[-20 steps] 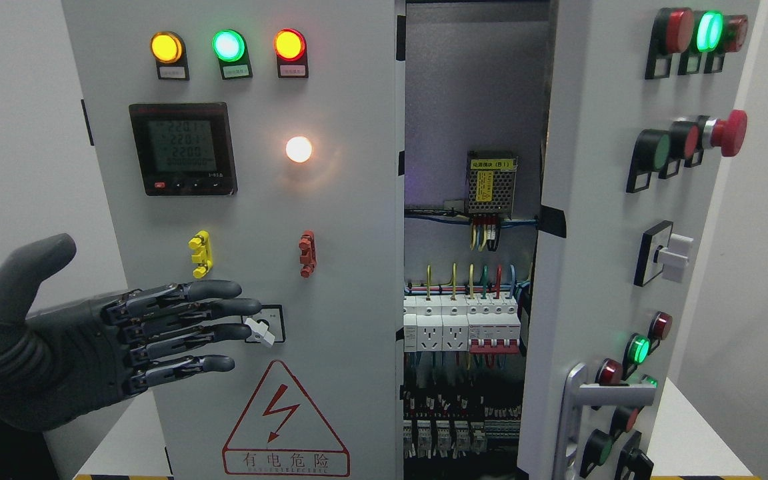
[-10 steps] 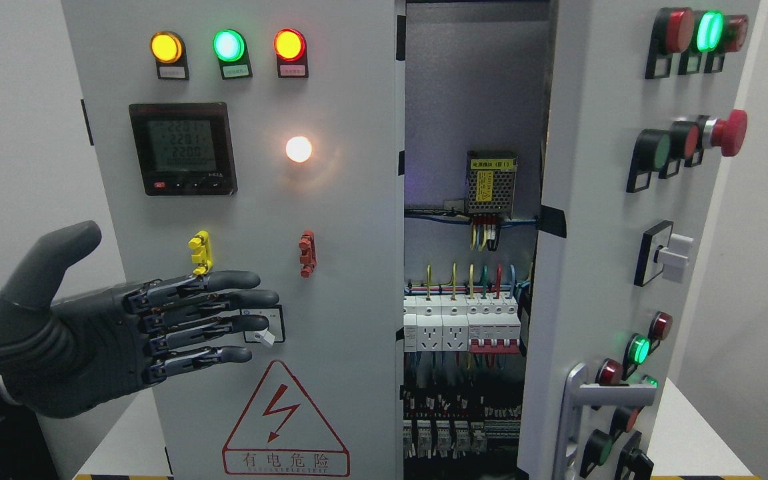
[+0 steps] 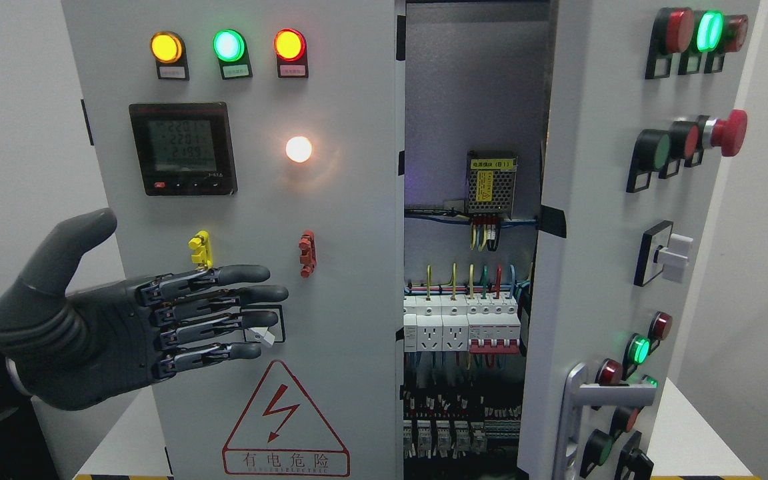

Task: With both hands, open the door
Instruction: 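Raise the left hand toward the gap between the cabinet doors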

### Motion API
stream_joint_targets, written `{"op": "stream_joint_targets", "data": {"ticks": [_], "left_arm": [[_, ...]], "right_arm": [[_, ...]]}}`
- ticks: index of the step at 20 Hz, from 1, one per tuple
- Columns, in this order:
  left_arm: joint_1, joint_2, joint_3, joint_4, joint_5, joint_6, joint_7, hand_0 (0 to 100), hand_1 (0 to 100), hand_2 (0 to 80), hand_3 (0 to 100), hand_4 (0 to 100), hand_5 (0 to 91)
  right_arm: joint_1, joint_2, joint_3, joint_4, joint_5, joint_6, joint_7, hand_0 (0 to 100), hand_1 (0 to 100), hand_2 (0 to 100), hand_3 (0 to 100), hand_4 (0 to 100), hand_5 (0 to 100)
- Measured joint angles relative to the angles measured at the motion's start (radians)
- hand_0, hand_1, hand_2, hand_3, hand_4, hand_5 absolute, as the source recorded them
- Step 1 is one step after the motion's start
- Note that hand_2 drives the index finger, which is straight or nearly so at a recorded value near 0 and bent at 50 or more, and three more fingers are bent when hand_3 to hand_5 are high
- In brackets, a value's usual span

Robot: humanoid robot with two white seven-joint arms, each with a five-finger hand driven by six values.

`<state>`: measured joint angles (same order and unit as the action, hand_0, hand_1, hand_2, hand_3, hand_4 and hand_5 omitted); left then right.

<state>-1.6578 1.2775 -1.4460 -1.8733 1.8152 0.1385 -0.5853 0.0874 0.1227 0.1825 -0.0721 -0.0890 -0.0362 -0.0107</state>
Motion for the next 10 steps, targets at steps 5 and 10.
{"op": "stream_joint_targets", "data": {"ticks": [5,10], "left_arm": [[-0.017,-0.067,-0.047,0.050,0.010,-0.008,-0.011,0,0,0.0,0,3,0.0],[-0.021,-0.168,-0.059,0.128,0.015,-0.018,-0.018,0,0,0.0,0,3,0.0]], "right_arm": [[0.000,0.000,0.000,0.000,0.000,0.000,-0.002,0,0,0,0,0,0],[0.000,0.000,0.000,0.000,0.000,0.000,-0.003,0,0,0,0,0,0]]}}
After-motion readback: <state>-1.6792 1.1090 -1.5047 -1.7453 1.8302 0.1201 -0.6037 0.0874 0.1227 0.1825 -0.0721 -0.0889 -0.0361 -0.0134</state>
